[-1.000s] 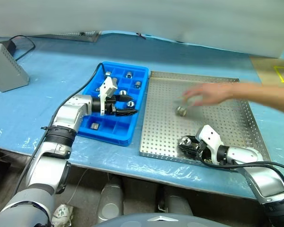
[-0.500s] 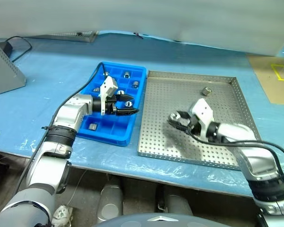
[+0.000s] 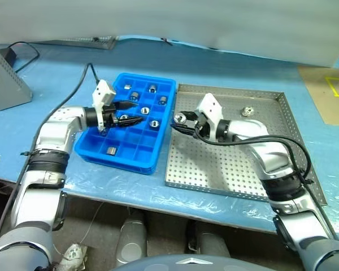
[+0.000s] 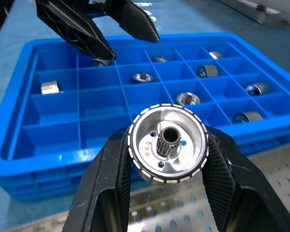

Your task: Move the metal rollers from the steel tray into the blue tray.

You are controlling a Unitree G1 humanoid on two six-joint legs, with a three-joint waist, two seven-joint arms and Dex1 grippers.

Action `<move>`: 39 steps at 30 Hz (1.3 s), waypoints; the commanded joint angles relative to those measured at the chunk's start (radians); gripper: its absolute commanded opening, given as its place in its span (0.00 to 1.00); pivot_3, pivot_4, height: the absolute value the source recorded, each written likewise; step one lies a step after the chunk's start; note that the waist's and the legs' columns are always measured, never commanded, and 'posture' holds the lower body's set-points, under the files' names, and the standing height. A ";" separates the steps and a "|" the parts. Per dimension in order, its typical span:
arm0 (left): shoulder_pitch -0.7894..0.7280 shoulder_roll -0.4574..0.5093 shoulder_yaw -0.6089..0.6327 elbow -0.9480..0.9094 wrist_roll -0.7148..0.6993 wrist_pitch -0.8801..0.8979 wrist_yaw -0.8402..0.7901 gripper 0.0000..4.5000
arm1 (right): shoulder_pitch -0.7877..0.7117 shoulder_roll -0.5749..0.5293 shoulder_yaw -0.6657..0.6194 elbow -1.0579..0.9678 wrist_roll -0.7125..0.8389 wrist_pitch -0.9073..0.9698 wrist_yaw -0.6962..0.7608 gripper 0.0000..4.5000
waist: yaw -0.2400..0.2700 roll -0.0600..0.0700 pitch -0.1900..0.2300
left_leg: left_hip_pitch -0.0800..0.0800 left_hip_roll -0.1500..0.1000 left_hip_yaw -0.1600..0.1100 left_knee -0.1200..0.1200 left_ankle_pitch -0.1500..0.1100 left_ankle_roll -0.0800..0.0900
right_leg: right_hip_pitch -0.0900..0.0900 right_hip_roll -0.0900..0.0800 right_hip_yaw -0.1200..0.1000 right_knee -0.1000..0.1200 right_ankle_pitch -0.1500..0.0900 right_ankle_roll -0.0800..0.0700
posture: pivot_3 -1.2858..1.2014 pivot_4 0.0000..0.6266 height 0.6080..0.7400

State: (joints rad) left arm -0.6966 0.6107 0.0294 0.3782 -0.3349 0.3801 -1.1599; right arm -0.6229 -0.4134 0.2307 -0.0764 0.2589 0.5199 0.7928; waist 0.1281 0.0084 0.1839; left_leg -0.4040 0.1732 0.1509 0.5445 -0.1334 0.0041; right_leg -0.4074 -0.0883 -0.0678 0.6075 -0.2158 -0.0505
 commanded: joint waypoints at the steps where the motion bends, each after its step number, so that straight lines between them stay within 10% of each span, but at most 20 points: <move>1: 0.038 0.043 0.062 -0.075 -0.028 0.019 0.028 0.89 | -0.056 0.055 0.010 0.068 0.005 -0.055 0.027 0.36 | 0.007 0.000 0.000 | -0.001 0.000 0.000 0.000 0.000 0.000 | 0.000 0.000 -0.001 0.000 0.000 0.000 | 0.64 0.24 1.00; 25: 0.314 0.107 0.171 -0.434 -0.159 0.199 0.193 0.89 | -0.259 0.307 0.099 0.739 -0.225 -0.482 0.098 0.36 | 0.100 0.000 0.000 | -0.001 0.002 -0.002 -0.001 0.001 -0.002 | -0.001 0.000 -0.004 0.003 -0.001 -0.002 | 0.70 0.24 1.00; 31: 0.285 0.094 0.143 -0.406 -0.156 0.188 0.187 0.89 | -0.257 0.321 0.077 0.754 -0.229 -0.471 0.092 0.80 | 0.104 0.000 0.000 | -0.001 0.001 -0.002 -0.001 0.001 -0.002 | -0.001 0.000 -0.004 0.003 -0.001 -0.002 | 0.69 0.24 1.00; 39: 0.220 0.051 0.083 -0.342 -0.144 0.155 0.165 0.89 | -0.202 0.238 -0.023 0.553 -0.195 -0.400 0.022 0.80 | 0.107 0.000 0.000 | -0.002 0.001 -0.002 -0.001 0.001 -0.002 | -0.001 0.000 -0.003 0.003 -0.001 -0.001 | 0.66 0.24 1.00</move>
State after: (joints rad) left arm -0.4537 0.6616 0.1137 0.0360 -0.4810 0.5588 -0.9837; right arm -0.8178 -0.1530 0.2683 0.5566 0.0376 0.1112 0.8432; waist 0.2351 0.0081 0.1841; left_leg -0.4059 0.1743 0.1490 0.5442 -0.1322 0.0015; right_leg -0.4084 -0.0886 -0.0711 0.6104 -0.2167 -0.0519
